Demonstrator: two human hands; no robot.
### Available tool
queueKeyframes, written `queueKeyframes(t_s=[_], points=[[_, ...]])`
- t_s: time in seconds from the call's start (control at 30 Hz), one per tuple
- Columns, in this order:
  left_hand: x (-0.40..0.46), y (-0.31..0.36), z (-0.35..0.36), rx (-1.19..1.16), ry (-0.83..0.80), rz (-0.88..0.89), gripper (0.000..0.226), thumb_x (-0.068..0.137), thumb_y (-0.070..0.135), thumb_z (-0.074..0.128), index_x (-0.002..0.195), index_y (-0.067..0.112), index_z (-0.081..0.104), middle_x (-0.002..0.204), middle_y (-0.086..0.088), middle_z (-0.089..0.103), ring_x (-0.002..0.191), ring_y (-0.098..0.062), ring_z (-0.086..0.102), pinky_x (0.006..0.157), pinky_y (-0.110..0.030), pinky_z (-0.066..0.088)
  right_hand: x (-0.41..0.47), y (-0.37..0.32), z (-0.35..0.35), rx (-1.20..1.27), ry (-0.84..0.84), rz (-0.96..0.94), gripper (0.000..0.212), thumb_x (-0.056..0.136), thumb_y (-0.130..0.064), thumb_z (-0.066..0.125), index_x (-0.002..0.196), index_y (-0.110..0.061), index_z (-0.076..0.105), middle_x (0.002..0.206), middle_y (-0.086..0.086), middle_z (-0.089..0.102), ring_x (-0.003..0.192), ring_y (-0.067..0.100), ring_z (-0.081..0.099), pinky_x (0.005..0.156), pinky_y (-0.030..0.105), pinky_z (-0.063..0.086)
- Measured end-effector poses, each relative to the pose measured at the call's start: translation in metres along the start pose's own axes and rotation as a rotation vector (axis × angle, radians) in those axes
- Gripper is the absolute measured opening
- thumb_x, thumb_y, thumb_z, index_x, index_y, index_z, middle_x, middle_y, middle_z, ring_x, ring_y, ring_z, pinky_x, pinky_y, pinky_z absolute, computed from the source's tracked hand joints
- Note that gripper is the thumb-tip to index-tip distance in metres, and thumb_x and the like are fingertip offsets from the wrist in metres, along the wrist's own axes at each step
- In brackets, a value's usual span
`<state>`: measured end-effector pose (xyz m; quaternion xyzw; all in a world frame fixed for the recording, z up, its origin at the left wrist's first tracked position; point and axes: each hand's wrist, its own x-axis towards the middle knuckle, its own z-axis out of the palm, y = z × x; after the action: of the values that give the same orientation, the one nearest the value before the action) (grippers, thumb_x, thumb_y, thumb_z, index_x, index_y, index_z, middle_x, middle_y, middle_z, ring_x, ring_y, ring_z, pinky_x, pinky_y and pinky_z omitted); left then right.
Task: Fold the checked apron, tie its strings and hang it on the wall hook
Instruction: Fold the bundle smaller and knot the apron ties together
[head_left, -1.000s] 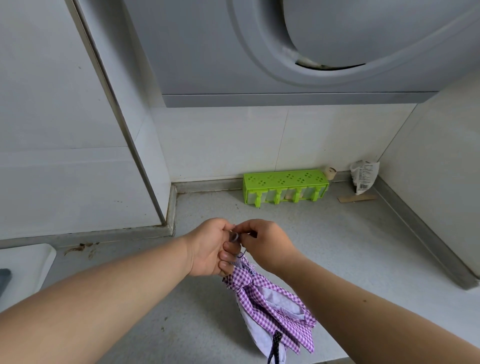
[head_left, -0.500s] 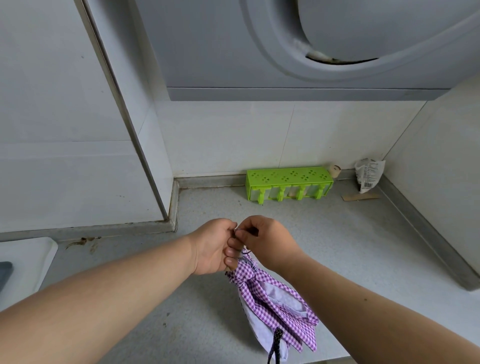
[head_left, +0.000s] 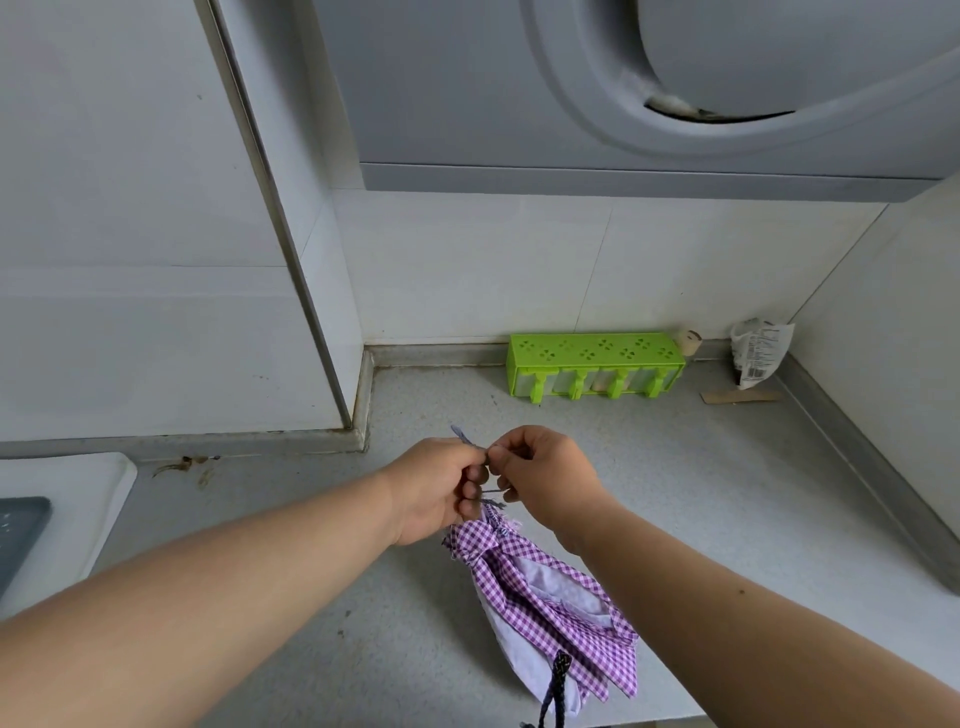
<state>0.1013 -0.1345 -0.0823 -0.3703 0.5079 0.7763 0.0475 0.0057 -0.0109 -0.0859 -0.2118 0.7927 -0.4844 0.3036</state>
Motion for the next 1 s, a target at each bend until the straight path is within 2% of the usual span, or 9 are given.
queueKeyframes(t_s=[0.13,0.27,0.37,0.43,0.5,0.6,0.77,0.9,1.0], points=[[-0.001,0.0,-0.009,0.237,0.026,0.105,0.013,0.107,0.009,0.055,0.104,0.0,0.064,0.071,-0.004,0.054,0.057,-0.013,0.046,0.053,-0.025,0.041,0.001,0.0,0.003,0.095,-0.025,0.068,0.009,0.099,-0.014,0.067,0.092,-0.011,0.073,0.079,0.005,0.074,0.067,0.014,0.065,0.067,0.03,0.058],[-0.008,0.004,-0.016,0.616,0.113,0.245,0.017,0.106,0.023,0.061,0.094,0.012,0.066,0.076,0.0,0.065,0.067,-0.013,0.057,0.065,-0.028,0.052,0.002,-0.001,0.005,0.141,-0.061,0.107,0.004,0.098,-0.012,0.068,0.1,-0.009,0.07,0.078,0.005,0.076,0.067,0.014,0.064,0.067,0.03,0.056],[-0.008,0.002,-0.021,0.759,0.199,0.296,0.023,0.104,0.033,0.064,0.097,0.012,0.068,0.087,-0.007,0.068,0.077,-0.019,0.062,0.079,-0.042,0.057,0.002,-0.001,0.004,0.079,-0.11,0.07,0.021,0.091,-0.013,0.075,0.108,-0.017,0.063,0.083,0.002,0.077,0.066,0.012,0.065,0.064,0.029,0.055],[-0.008,0.0,-0.023,0.813,0.245,0.318,0.03,0.102,0.035,0.065,0.094,0.006,0.067,0.087,-0.011,0.067,0.076,-0.02,0.059,0.073,-0.04,0.051,0.0,-0.001,0.004,-0.091,-0.13,-0.034,0.024,0.089,-0.012,0.074,0.106,-0.022,0.059,0.085,-0.003,0.077,0.062,0.006,0.065,0.058,0.023,0.051],[-0.008,-0.001,-0.025,0.883,0.25,0.329,0.032,0.102,0.034,0.066,0.091,0.004,0.066,0.085,-0.012,0.066,0.075,-0.022,0.059,0.071,-0.037,0.047,-0.002,-0.002,0.006,-0.332,-0.109,-0.205,0.022,0.09,-0.012,0.069,0.104,-0.025,0.058,0.087,-0.006,0.074,0.067,0.002,0.065,0.06,0.018,0.051],[-0.012,-0.001,-0.029,1.039,0.238,0.351,0.028,0.103,0.038,0.063,0.096,0.012,0.071,0.089,-0.006,0.071,0.083,-0.023,0.067,0.078,-0.041,0.054,0.0,0.001,0.01,-0.634,-0.063,-0.485,0.018,0.093,-0.01,0.063,0.105,-0.024,0.059,0.093,-0.006,0.068,0.082,0.013,0.062,0.069,0.028,0.053],[-0.019,0.004,-0.04,1.273,0.155,0.407,0.028,0.105,0.043,0.059,0.087,0.023,0.067,0.082,0.004,0.068,0.08,-0.015,0.066,0.071,-0.032,0.051,0.005,0.008,0.016,-0.831,-0.038,-0.802,0.019,0.09,-0.005,0.06,0.09,-0.022,0.052,0.083,-0.004,0.058,0.076,0.021,0.05,0.064,0.034,0.044],[-0.02,0.004,-0.047,1.259,0.1,0.368,0.025,0.103,0.042,0.061,0.108,0.023,0.075,0.101,0.001,0.075,0.093,-0.018,0.07,0.088,-0.041,0.057,0.011,0.008,0.02,-0.836,-0.031,-0.795,0.022,0.088,-0.004,0.061,0.09,-0.024,0.052,0.086,-0.004,0.057,0.077,0.02,0.05,0.063,0.036,0.047],[-0.019,0.003,-0.051,1.092,0.117,0.338,0.02,0.103,0.041,0.063,0.105,0.026,0.076,0.103,0.002,0.075,0.098,-0.018,0.069,0.091,-0.038,0.056,0.016,0.008,0.024,-0.784,-0.025,-0.686,0.017,0.089,-0.005,0.061,0.09,-0.022,0.06,0.09,-0.005,0.059,0.082,0.019,0.053,0.066,0.039,0.051]])
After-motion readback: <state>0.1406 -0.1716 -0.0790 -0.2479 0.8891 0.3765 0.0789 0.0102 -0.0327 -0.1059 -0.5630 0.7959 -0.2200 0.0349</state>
